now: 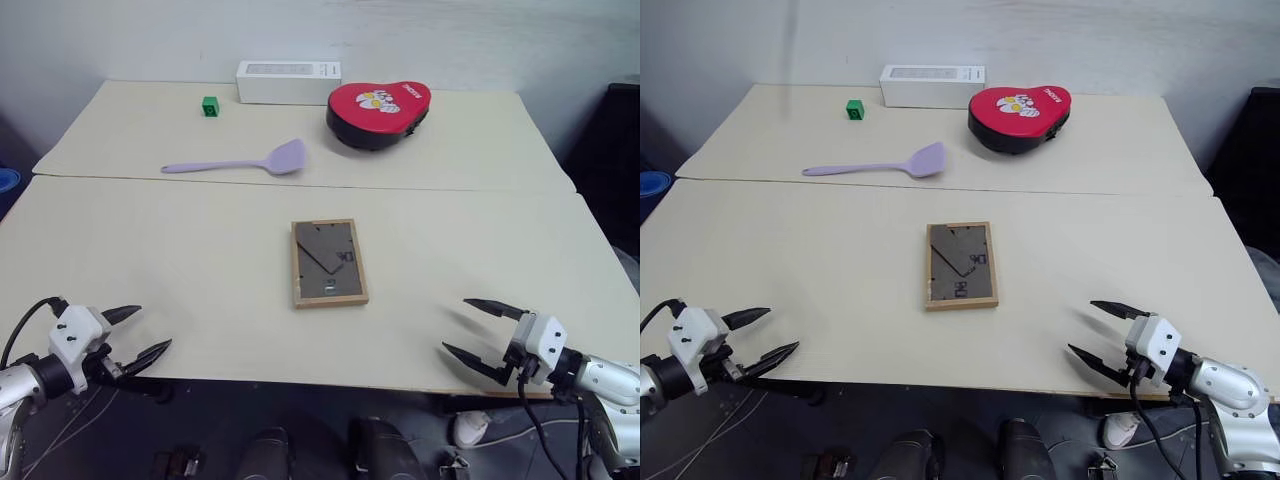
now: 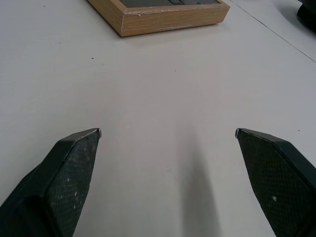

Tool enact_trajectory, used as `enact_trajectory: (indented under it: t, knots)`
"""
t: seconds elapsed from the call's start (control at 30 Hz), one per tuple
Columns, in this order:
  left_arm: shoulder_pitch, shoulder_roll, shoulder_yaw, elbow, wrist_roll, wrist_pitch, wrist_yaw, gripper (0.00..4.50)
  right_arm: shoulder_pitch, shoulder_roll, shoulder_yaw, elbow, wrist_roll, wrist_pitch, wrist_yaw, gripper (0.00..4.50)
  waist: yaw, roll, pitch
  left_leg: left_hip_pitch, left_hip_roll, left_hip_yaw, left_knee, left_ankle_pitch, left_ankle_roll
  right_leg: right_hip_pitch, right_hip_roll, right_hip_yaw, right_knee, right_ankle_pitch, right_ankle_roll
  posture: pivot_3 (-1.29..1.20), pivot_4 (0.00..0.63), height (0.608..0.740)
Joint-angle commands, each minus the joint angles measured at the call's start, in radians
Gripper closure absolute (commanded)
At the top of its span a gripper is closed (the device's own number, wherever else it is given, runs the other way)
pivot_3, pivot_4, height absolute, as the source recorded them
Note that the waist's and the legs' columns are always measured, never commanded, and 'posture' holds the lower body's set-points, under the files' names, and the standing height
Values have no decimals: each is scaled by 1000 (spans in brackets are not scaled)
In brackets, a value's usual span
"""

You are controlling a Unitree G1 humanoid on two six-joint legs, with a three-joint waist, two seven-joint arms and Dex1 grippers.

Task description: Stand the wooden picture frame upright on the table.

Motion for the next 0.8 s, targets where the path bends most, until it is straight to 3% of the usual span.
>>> enact_trajectory:
  t: [0.03,0.2,0.27,0.33,0.5,0.7,0.8]
  knots:
    - [2,18,15,-32,15,-22,10,27,-8,-3,-8,-32,14,1,-5,0,1,0,0,0,0,0,0,0,0,0,0,0,0,0,0,0,150,740]
    - [-73,19,-13,-149,-63,130,33,27,-53,4,24,-79,9,119,-50,0,3,0,0,0,0,0,0,0,0,0,-1,0,0,0,0,0,150,740]
    - [-116,18,-64,-190,-49,181,51,421,-105,9,42,-83,14,169,-66,179,2,0,0,0,0,0,1,0,-1,0,0,0,0,0,0,0,150,740]
    - [-170,16,-129,-208,-3,207,81,916,-162,18,63,-78,9,191,-77,582,2,1,0,0,0,0,0,1,-1,0,0,0,0,0,0,0,150,740]
    - [-428,-76,-362,-156,103,312,183,2448,-390,68,180,64,-136,192,-135,2238,2,1,0,-1,0,0,1,3,-6,0,1,-1,1,0,0,0,150,740]
    - [-589,-168,-508,-47,187,336,225,4320,-560,149,290,219,-247,171,-165,4341,-1,1,0,-7,0,2,1,5,-7,-8,4,0,4,0,1,0,150,740]
    - [-621,-188,-523,-18,190,362,222,4483,-591,175,325,249,-272,160,-160,4494,-2,1,0,-18,0,3,8,5,-7,-18,4,-1,9,1,1,0,150,740]
